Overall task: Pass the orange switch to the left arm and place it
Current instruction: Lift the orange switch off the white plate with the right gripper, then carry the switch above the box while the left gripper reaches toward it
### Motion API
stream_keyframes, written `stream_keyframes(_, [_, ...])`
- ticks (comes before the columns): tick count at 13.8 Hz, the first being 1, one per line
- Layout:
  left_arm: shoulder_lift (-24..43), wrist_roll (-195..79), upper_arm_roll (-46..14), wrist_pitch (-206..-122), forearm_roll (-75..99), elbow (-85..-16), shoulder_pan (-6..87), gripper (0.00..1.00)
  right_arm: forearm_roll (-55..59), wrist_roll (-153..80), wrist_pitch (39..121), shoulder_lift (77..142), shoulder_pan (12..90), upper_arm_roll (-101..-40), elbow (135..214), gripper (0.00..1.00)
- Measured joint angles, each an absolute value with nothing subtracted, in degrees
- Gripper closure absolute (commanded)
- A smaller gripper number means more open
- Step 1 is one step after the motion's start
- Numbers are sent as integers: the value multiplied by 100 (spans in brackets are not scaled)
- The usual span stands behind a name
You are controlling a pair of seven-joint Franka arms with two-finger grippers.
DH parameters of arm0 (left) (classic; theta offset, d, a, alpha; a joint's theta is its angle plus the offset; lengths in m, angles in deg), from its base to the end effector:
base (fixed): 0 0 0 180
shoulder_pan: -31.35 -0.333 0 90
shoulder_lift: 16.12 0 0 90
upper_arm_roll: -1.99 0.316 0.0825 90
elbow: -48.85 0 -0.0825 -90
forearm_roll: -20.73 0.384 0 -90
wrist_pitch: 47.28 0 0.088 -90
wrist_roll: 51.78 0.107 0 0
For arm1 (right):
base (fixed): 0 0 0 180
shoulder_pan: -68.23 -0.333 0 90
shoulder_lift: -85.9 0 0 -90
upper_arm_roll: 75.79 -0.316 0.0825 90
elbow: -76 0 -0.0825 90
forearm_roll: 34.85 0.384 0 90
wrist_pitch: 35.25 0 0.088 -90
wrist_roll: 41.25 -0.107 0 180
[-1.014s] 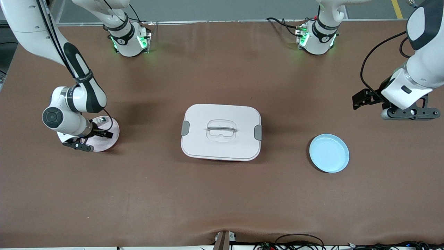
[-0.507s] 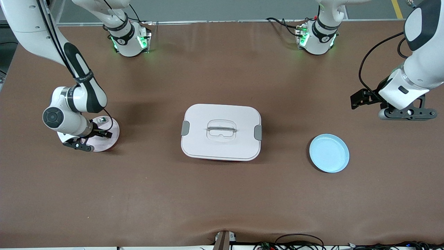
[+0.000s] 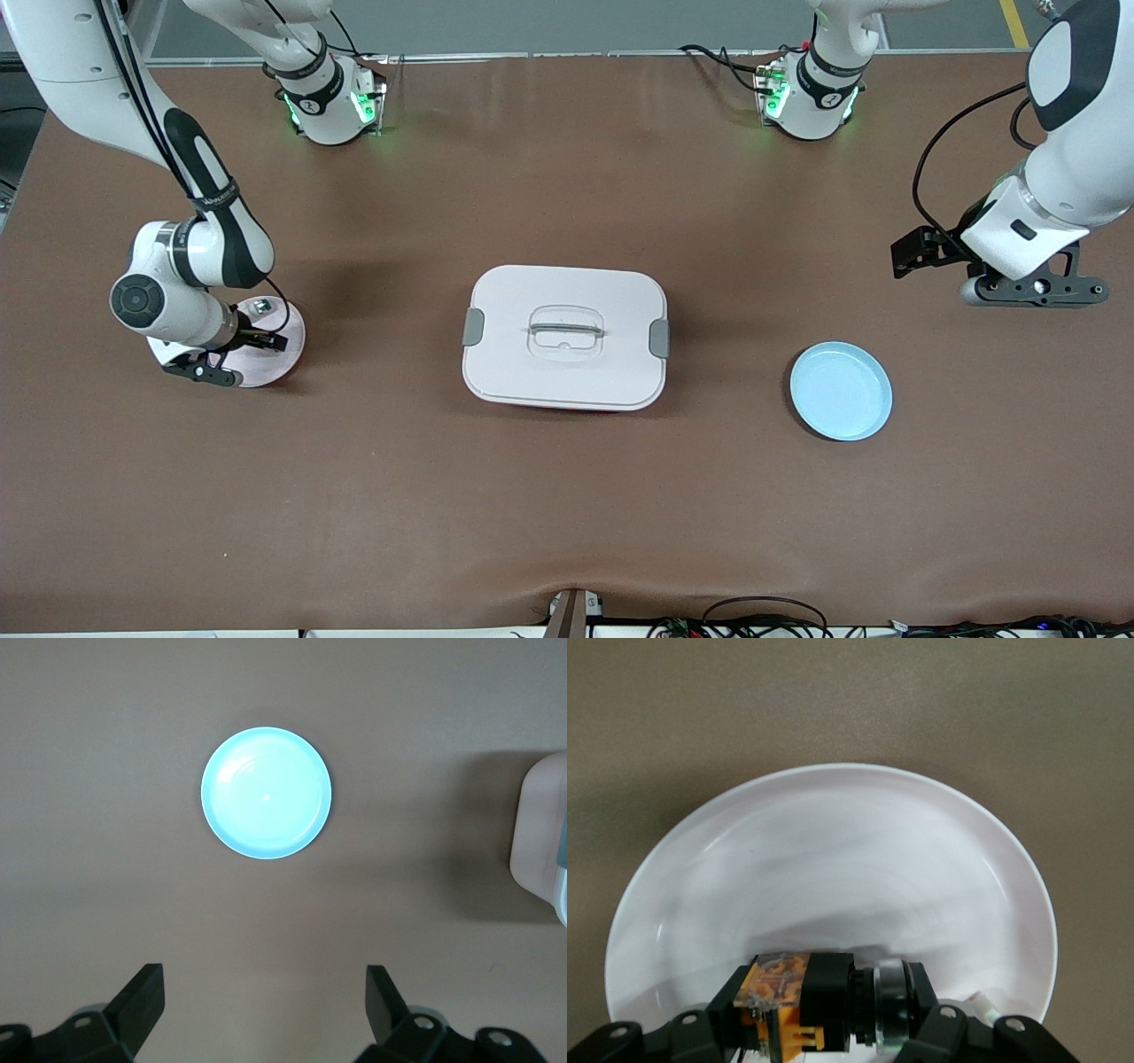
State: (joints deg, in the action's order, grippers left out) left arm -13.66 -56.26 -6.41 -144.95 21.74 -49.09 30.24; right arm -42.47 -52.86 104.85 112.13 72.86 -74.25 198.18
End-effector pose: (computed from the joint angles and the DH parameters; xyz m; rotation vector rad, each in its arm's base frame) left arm 0.5671 -0.0694 0.5462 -3.1238 0.0810 0.0716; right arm 0.5535 -0.0603 0.1776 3.0224 -0.3034 -0.2142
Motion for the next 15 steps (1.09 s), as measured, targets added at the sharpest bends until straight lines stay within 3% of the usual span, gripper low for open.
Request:
stream_keyframes(2, [-1366,-5626,-643,-14495,2174,-4923,3024,0,-4249,-5169,10155,11106,7286,-7426,19725,61])
stream_keyframes(8, [-1364,-5626,-686,-14497,2174,-4954,3027,0,-4090,-5178,7894,10263,7038,-7505,19141,61])
stream_keyframes(15, [-1364,-5625,-689,-14499,2174,-4956,3027,0,-2302,-6147,5630,9904,6638,-7523,18280,61])
